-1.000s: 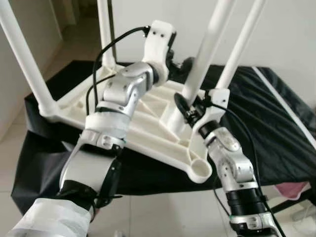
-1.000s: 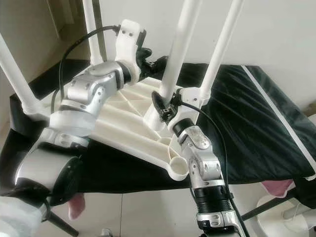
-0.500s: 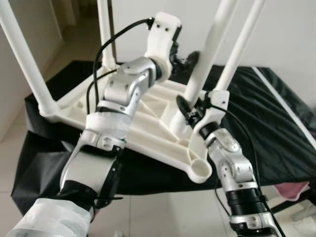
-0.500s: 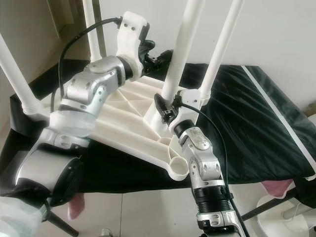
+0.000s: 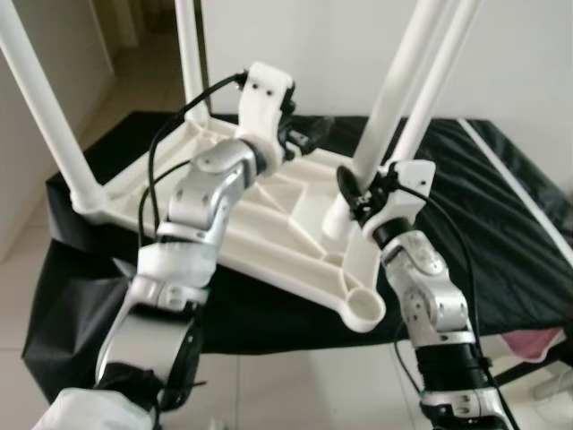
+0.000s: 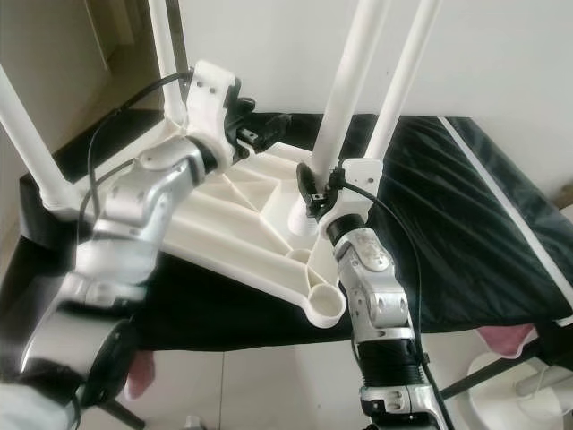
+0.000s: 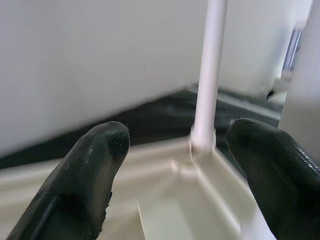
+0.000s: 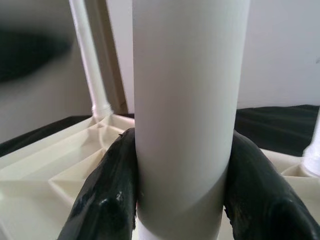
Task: Building children table
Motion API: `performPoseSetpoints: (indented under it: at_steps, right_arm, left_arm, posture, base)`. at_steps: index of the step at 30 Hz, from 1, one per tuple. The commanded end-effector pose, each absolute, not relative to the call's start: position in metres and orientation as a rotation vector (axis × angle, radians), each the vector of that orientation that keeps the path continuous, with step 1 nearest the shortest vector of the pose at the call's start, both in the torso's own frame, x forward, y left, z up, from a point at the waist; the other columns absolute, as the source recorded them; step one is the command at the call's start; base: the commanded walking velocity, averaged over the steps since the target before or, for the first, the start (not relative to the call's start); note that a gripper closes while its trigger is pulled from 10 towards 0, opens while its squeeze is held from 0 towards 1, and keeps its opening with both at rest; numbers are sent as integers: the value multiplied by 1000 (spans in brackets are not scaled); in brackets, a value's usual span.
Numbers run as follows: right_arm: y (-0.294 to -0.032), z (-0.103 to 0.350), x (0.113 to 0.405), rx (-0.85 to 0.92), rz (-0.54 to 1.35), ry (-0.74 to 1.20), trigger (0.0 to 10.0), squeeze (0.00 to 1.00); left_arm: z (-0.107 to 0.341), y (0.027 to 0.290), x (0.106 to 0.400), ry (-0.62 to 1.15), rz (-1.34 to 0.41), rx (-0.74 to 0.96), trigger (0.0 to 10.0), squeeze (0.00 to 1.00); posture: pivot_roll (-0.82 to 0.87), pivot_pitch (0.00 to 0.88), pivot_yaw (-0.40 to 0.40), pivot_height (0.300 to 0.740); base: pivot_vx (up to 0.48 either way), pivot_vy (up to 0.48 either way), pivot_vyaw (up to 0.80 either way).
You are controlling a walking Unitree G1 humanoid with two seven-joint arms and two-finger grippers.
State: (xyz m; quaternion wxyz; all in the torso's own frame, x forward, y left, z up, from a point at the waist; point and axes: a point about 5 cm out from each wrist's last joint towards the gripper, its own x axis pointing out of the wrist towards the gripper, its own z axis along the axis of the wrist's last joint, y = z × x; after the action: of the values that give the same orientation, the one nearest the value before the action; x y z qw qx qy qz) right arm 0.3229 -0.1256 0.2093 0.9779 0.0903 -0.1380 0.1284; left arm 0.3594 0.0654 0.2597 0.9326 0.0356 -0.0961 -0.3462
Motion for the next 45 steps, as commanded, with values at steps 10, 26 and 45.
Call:
performPoseSetpoints:
  at_steps: [10,26,45]
  right_arm:
    - [-144,206,326,160,157,-272,10000,0]
    - [-150,205,325,145,122,-264,10000,0]
    - [-153,200,323,142,120,-242,10000,0]
  left_arm:
    - [194,63,323,-111,-1032,126,10000,0]
    - [160,58,282,-40,-1357,197,10000,0]
    - [139,88,253,144,-1549,287,10000,0]
  posture:
    - [91,0,-73,740]
    - [75,0,-73,740]
    - [81,0,-91,740]
  base:
    - [0,0,0]
    - [0,0,0]
    - [0,0,0]
